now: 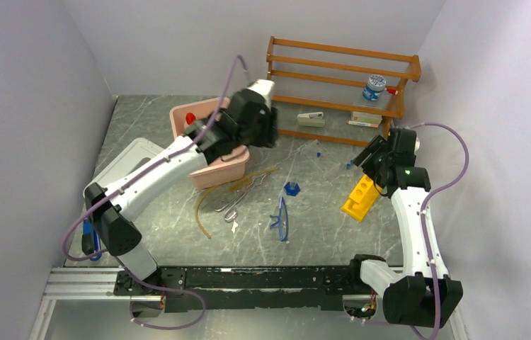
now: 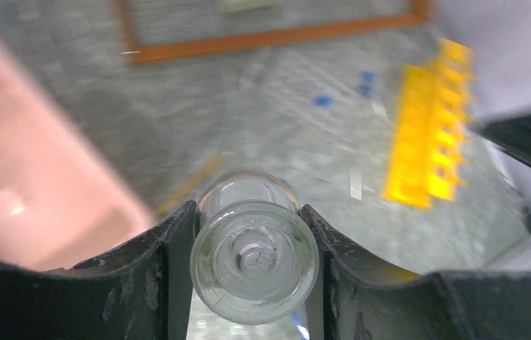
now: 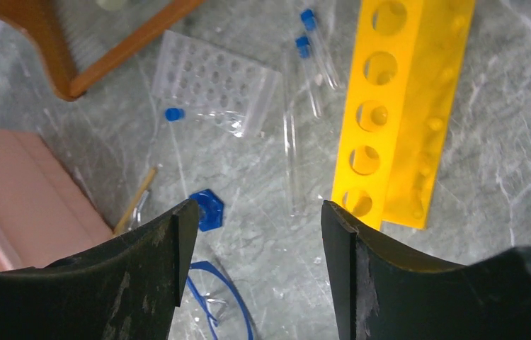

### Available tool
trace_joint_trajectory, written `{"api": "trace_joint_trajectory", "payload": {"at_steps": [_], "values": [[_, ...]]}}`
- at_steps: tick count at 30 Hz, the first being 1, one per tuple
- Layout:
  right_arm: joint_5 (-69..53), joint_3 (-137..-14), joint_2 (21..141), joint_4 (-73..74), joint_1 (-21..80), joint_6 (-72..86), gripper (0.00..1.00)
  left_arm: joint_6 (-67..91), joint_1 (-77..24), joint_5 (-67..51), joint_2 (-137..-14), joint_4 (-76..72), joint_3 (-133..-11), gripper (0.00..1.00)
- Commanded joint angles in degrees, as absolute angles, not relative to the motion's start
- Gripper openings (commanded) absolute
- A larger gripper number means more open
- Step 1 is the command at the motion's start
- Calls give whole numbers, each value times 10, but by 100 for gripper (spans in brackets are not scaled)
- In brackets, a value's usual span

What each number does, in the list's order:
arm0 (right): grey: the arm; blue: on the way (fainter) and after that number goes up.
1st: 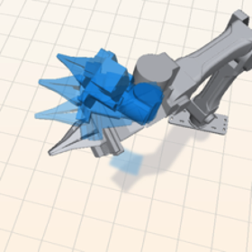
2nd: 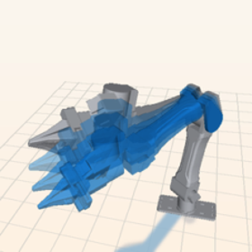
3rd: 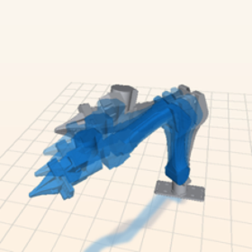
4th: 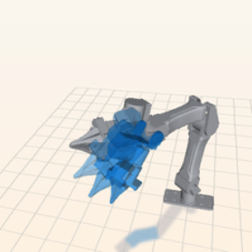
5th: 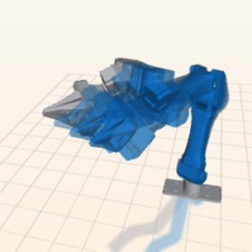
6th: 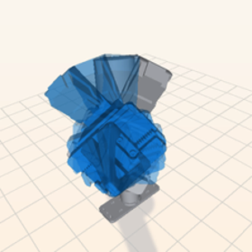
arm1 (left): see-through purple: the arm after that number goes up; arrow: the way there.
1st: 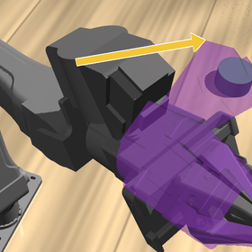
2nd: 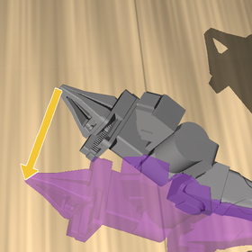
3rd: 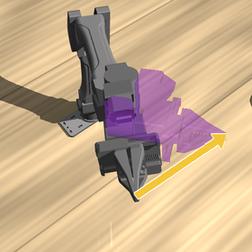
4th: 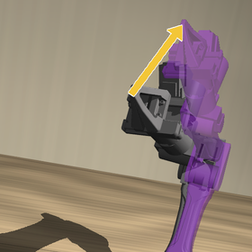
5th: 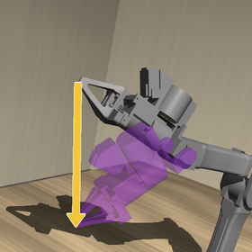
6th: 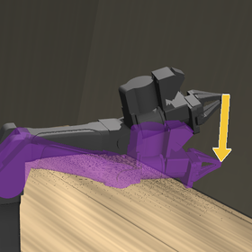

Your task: Organize the chemistry lab equipment

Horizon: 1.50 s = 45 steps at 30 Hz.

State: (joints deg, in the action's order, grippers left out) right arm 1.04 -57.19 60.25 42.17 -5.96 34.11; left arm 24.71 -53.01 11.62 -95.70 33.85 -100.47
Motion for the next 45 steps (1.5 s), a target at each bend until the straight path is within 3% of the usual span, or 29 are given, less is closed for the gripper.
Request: {"api": "trace_joint_trajectory", "payload": {"at_steps": [1,11,18,32,39,45], "values": [[-21,-614,601,419,-54,320,67,249,-421,156,-917,376,-966,28],[-2,-690,655,341,20,330,66,256,-267,161,-962,346,-880,27],[112,-743,729,302,123,330,66,307,-247,178,-1036,289,-840,27],[102,-760,793,255,145,307,66,371,-220,246,-1086,236,-776,31],[96,-776,816,255,148,308,66,379,-211,255,-1099,224,-762,39],[91,-786,827,260,151,310,66,382,-211,269,-1091,240,-772,63]]}}
